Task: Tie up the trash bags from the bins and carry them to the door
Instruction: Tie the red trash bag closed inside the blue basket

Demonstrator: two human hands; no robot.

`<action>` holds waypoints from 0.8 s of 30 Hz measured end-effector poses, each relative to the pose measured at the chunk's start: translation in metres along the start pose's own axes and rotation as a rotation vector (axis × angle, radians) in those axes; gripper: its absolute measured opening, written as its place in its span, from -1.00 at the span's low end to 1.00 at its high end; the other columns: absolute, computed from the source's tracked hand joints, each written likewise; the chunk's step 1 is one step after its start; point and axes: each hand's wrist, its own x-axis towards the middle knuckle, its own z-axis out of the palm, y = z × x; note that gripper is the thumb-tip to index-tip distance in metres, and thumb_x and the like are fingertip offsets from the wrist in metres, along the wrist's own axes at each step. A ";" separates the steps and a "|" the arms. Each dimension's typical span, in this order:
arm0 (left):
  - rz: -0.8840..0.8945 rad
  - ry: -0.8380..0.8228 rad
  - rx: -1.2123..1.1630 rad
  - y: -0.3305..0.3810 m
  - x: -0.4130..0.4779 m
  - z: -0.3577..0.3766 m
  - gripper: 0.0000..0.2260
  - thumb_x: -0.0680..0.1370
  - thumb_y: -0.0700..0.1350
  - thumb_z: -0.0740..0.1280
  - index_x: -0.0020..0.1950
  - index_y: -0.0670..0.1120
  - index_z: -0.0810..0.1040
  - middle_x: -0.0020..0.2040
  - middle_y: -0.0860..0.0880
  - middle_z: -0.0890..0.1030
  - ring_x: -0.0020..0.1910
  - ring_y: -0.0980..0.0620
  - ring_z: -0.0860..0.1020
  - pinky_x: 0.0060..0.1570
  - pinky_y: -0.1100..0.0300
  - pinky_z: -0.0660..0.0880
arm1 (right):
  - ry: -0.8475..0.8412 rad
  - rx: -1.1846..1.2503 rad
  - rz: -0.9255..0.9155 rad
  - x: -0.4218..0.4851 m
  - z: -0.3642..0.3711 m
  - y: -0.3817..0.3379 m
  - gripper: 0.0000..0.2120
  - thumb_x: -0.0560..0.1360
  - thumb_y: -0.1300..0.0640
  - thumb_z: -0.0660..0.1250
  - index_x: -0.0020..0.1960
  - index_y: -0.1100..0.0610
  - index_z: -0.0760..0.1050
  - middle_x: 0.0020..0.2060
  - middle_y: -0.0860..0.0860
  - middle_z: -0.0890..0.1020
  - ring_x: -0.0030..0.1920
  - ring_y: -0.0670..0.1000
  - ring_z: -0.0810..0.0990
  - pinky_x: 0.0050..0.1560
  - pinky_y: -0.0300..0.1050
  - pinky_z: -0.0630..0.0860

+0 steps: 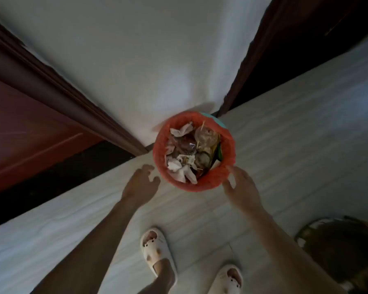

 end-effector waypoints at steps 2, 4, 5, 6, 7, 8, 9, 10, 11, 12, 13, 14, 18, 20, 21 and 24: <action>-0.019 0.091 -0.147 -0.007 0.030 0.021 -0.52 0.55 0.04 0.34 0.42 -0.04 0.34 0.35 -0.13 0.45 0.27 -0.14 0.48 0.25 -0.01 0.44 | 0.059 0.064 0.031 0.021 0.020 0.016 -0.48 0.57 0.03 0.28 0.50 -0.01 0.27 0.44 0.04 0.40 0.40 0.12 0.39 0.35 0.04 0.35; 0.000 0.176 -0.236 -0.013 0.059 0.036 -0.45 0.52 0.10 0.36 0.45 0.02 0.27 0.38 -0.11 0.43 0.31 -0.13 0.45 0.25 -0.06 0.45 | 0.103 0.145 0.073 0.045 0.037 0.029 -0.43 0.58 -0.03 0.27 0.54 -0.01 0.18 0.45 0.06 0.36 0.42 0.12 0.35 0.35 0.05 0.34; 0.023 0.212 -0.269 -0.018 0.072 0.046 -0.43 0.51 0.11 0.37 0.45 0.03 0.24 0.38 -0.10 0.44 0.32 -0.12 0.45 0.24 -0.06 0.45 | 0.131 0.209 0.088 0.055 0.050 0.038 -0.40 0.58 -0.07 0.26 0.55 -0.01 0.14 0.45 0.08 0.35 0.42 0.13 0.35 0.34 0.06 0.35; 0.028 0.226 -0.296 -0.021 0.081 0.053 -0.40 0.51 0.12 0.37 0.46 0.04 0.22 0.37 -0.10 0.45 0.32 -0.11 0.46 0.24 -0.05 0.46 | 0.139 0.268 0.129 0.061 0.060 0.043 -0.37 0.58 -0.12 0.25 0.56 -0.01 0.11 0.45 0.09 0.34 0.41 0.14 0.37 0.33 0.08 0.37; 0.031 0.234 -0.332 -0.028 0.093 0.060 -0.38 0.50 0.13 0.38 0.47 0.04 0.19 0.35 -0.09 0.47 0.30 -0.11 0.48 0.24 -0.06 0.47 | 0.165 0.340 0.154 0.070 0.071 0.050 -0.36 0.58 -0.17 0.22 0.57 -0.02 0.09 0.45 0.10 0.35 0.40 0.15 0.40 0.32 0.09 0.39; 0.018 0.228 -0.373 -0.029 0.101 0.062 -0.37 0.51 0.13 0.39 0.48 0.05 0.18 0.32 -0.08 0.50 0.27 -0.11 0.50 0.23 -0.07 0.50 | 0.186 0.402 0.178 0.078 0.080 0.052 -0.38 0.59 -0.19 0.18 0.56 -0.02 0.11 0.43 0.10 0.39 0.38 0.17 0.43 0.30 0.07 0.42; 0.007 0.208 -0.437 -0.034 0.111 0.063 -0.39 0.51 0.11 0.40 0.47 0.05 0.22 0.29 -0.07 0.52 0.21 -0.11 0.54 0.18 -0.10 0.53 | 0.218 0.466 0.188 0.086 0.089 0.055 -0.43 0.61 -0.17 0.14 0.55 0.00 0.14 0.40 0.10 0.44 0.35 0.18 0.46 0.25 0.01 0.41; -0.004 0.169 -0.506 -0.037 0.119 0.063 -0.45 0.50 0.05 0.41 0.43 0.05 0.29 0.24 -0.05 0.56 0.13 -0.09 0.60 0.09 -0.12 0.59 | 0.252 0.526 0.206 0.092 0.096 0.056 -0.48 0.64 -0.13 0.12 0.54 0.02 0.18 0.37 0.10 0.48 0.33 0.19 0.48 0.21 -0.06 0.39; -0.004 0.124 -0.564 -0.040 0.125 0.063 -0.53 0.48 -0.02 0.42 0.36 0.05 0.39 0.19 -0.05 0.61 0.04 -0.08 0.64 -0.02 -0.12 0.63 | 0.283 0.587 0.206 0.097 0.102 0.055 -0.52 0.65 -0.10 0.09 0.52 0.01 0.21 0.35 0.08 0.50 0.32 0.17 0.48 0.19 -0.09 0.36; 0.005 0.091 -0.590 -0.042 0.128 0.063 -0.58 0.45 -0.09 0.43 0.29 0.02 0.47 0.13 -0.06 0.64 -0.05 -0.06 0.67 -0.12 -0.10 0.66 | 0.305 0.634 0.208 0.099 0.107 0.053 -0.55 0.66 -0.10 0.07 0.52 0.00 0.23 0.34 0.06 0.50 0.32 0.14 0.48 0.18 -0.10 0.34; 0.016 0.083 -0.598 -0.046 0.129 0.061 -0.60 0.41 -0.13 0.44 0.24 0.00 0.51 0.09 -0.06 0.65 -0.10 -0.06 0.69 -0.20 -0.07 0.66 | 0.319 0.667 0.195 0.101 0.111 0.051 -0.56 0.66 -0.10 0.06 0.51 -0.02 0.25 0.33 0.03 0.50 0.32 0.12 0.47 0.19 -0.10 0.33; 0.015 0.089 -0.592 -0.051 0.129 0.060 -0.59 0.39 -0.15 0.45 0.22 -0.03 0.51 0.08 -0.07 0.65 -0.12 -0.06 0.69 -0.25 -0.05 0.66 | 0.327 0.683 0.176 0.102 0.114 0.049 -0.58 0.67 -0.10 0.05 0.49 -0.03 0.27 0.32 0.01 0.50 0.32 0.11 0.46 0.19 -0.10 0.32; -0.081 0.110 -0.566 -0.078 0.105 0.056 -0.52 0.40 -0.18 0.49 0.25 -0.07 0.37 0.08 -0.06 0.56 -0.10 -0.09 0.67 -0.32 0.05 0.64 | 0.263 0.630 0.102 0.099 0.130 0.039 -0.59 0.66 -0.10 0.06 0.45 -0.01 0.33 0.31 0.05 0.54 0.31 0.15 0.49 0.17 -0.08 0.34; -0.143 0.101 -0.579 -0.095 0.085 0.052 -0.50 0.39 -0.21 0.50 0.23 -0.10 0.34 0.07 -0.09 0.55 -0.09 -0.11 0.66 -0.32 0.04 0.63 | 0.191 0.589 0.057 0.090 0.138 0.033 -0.59 0.66 -0.11 0.07 0.44 -0.01 0.36 0.27 0.03 0.56 0.26 0.11 0.51 0.14 -0.10 0.36; -0.175 0.107 -0.602 -0.104 0.076 0.049 -0.50 0.39 -0.24 0.50 0.22 -0.10 0.33 0.07 -0.11 0.55 -0.10 -0.13 0.66 -0.31 0.02 0.63 | 0.156 0.577 0.029 0.085 0.142 0.028 -0.59 0.65 -0.11 0.08 0.44 -0.01 0.36 0.26 0.01 0.56 0.24 0.08 0.51 0.13 -0.11 0.36; -0.254 0.109 -0.731 -0.133 0.051 0.045 -0.48 0.40 -0.31 0.47 0.26 -0.10 0.32 0.08 -0.17 0.58 -0.11 -0.19 0.67 -0.27 -0.05 0.64 | 0.092 0.547 -0.030 0.071 0.154 0.014 -0.60 0.65 -0.12 0.08 0.42 -0.03 0.38 0.21 -0.04 0.55 0.23 0.04 0.50 0.17 -0.10 0.37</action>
